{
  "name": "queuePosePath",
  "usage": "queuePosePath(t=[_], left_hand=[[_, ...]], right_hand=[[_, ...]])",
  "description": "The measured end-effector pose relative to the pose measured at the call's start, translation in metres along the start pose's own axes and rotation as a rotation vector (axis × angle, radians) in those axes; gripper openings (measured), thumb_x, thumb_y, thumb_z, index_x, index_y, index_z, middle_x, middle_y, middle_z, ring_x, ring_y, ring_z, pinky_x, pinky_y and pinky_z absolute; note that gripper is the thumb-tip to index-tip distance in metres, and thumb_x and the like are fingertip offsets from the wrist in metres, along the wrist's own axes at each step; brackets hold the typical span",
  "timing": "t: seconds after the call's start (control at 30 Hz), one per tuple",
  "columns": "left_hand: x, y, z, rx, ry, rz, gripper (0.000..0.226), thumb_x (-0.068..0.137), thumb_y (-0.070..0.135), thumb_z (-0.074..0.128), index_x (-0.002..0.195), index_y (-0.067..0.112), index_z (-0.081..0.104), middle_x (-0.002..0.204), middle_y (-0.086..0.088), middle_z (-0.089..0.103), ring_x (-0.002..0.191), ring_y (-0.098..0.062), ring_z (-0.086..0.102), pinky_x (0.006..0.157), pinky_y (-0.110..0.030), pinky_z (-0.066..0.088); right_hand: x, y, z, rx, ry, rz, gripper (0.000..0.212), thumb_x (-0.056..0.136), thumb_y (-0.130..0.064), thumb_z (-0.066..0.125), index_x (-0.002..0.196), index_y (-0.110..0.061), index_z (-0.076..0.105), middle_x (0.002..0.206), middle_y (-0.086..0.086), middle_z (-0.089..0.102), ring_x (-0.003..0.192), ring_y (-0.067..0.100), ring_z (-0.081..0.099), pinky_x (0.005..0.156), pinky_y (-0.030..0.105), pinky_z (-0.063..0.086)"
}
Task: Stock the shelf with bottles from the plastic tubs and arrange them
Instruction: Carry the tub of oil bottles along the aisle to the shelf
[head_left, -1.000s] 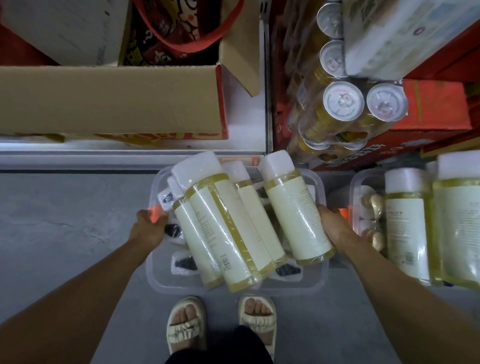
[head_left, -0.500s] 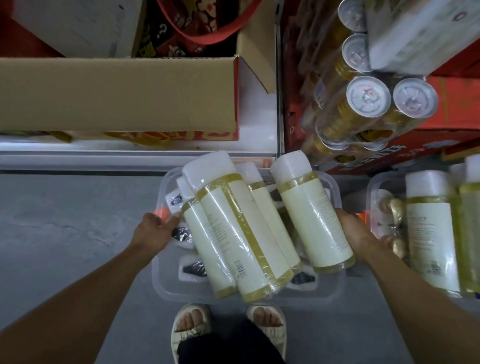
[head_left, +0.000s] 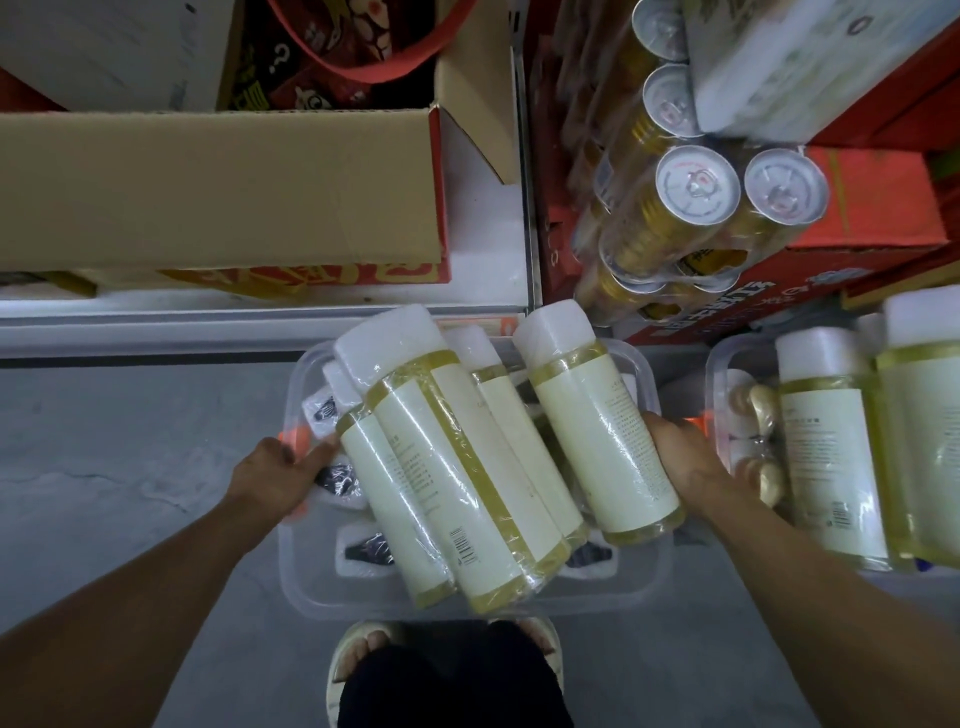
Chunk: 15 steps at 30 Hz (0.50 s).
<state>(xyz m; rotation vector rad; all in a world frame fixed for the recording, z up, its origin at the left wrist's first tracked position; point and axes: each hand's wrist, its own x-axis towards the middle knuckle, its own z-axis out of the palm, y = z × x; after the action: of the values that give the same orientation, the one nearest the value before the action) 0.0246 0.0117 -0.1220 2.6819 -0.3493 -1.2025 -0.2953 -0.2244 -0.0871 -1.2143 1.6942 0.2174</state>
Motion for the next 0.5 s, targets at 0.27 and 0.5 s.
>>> queuePosePath(t=[0.27, 0.5], left_hand=[[-0.007, -0.021, 0.001, 0.03, -0.022, 0.0, 0.065, 0.08, 0.068, 0.055, 0.087, 0.004, 0.061, 0.081, -0.015, 0.068, 0.076, -0.031, 0.067, 0.079, -0.042, 0.055], [-0.031, -0.051, -0.007, 0.032, -0.041, -0.043, 0.065, 0.081, 0.068, 0.055, 0.085, 0.003, 0.061, 0.078, -0.017, 0.067, 0.076, -0.032, 0.066, 0.077, -0.041, 0.053]], right_hand=[[-0.017, 0.008, 0.005, -0.012, 0.018, 0.02, 0.04, 0.089, -0.044, 0.05, 0.084, -0.006, 0.06, 0.078, 0.012, 0.063, 0.072, 0.028, 0.059, 0.075, 0.039, 0.047], [-0.045, 0.007, 0.012, -0.108, 0.038, 0.041, 0.044, 0.087, -0.048, 0.051, 0.093, -0.007, 0.064, 0.088, 0.013, 0.067, 0.082, 0.031, 0.061, 0.079, 0.04, 0.046]])
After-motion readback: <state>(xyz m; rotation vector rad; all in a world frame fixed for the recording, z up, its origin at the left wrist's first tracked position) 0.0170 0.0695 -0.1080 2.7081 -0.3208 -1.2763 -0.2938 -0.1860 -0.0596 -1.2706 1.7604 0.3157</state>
